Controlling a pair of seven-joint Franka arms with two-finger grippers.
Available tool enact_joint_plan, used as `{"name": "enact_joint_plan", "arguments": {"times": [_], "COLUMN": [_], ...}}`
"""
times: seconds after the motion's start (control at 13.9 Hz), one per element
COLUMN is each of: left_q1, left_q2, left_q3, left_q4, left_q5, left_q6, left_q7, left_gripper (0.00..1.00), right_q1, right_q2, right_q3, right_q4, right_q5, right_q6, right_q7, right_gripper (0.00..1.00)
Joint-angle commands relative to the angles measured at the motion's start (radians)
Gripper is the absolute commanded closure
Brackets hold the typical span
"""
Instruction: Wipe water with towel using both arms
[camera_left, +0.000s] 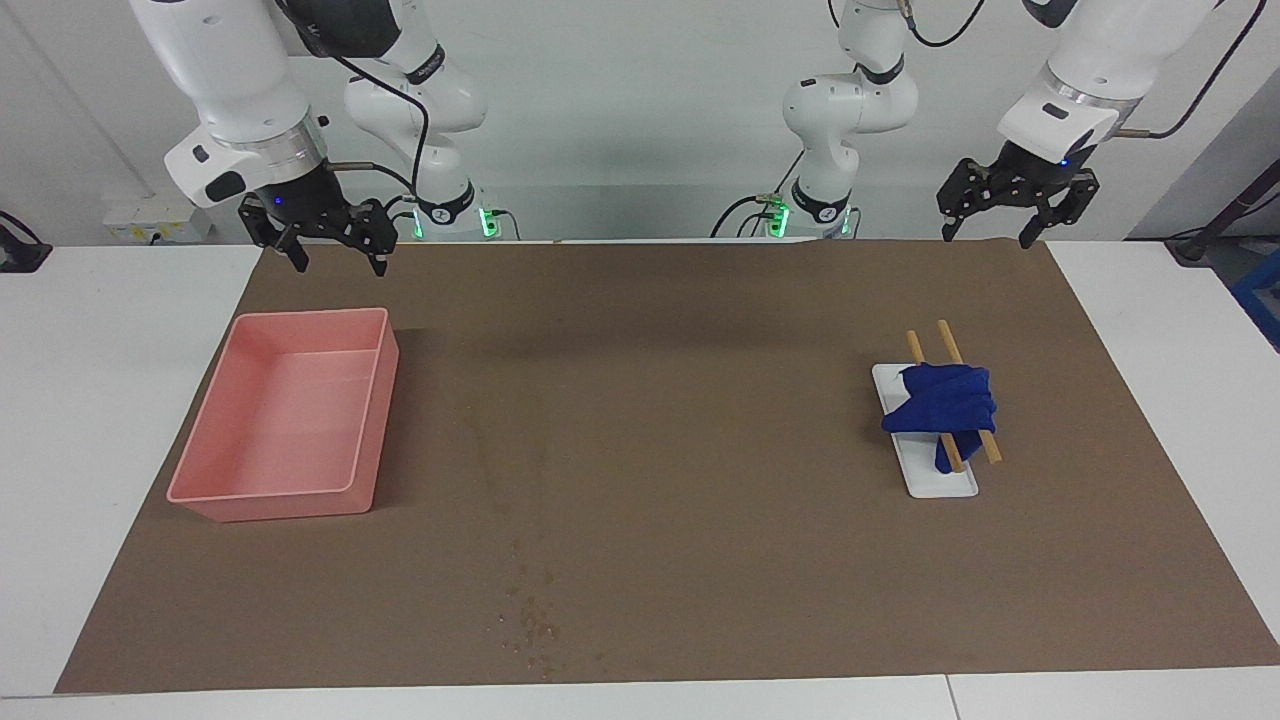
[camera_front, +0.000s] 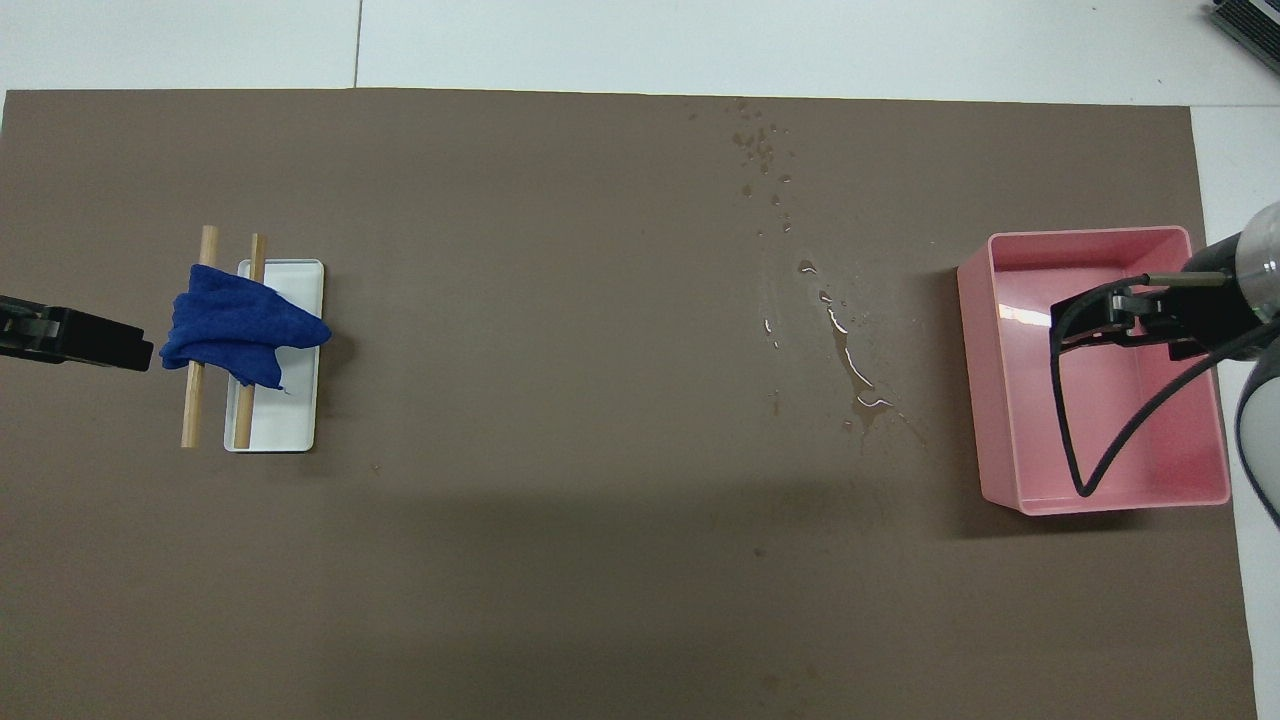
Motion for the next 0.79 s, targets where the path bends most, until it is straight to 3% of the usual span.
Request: {"name": "enact_joint_plan", "arguments": {"times": [0.0,0.72], "left_q1": [0.002,0.007], "left_q2": [-0.018,-0.029], "left_q3": [-0.005,-0.005], "left_q4": [-0.025,-0.050], "left_q5": [0.015,0.018], "left_q6": [0.001,0.015], "left_q7": [0.014,0.032], "left_gripper": [0.00,0.00], "right_q1": [-0.015,-0.044], "right_q2": [-0.021,-0.029], "right_q3": [0.007,0.003], "right_q4": [-0.024,-0.019], "right_q5": [0.005,0.005], "right_q6": [-0.002,-0.004], "right_q7": [-0.003,-0.010], "right_gripper": [0.00,0.00]}}
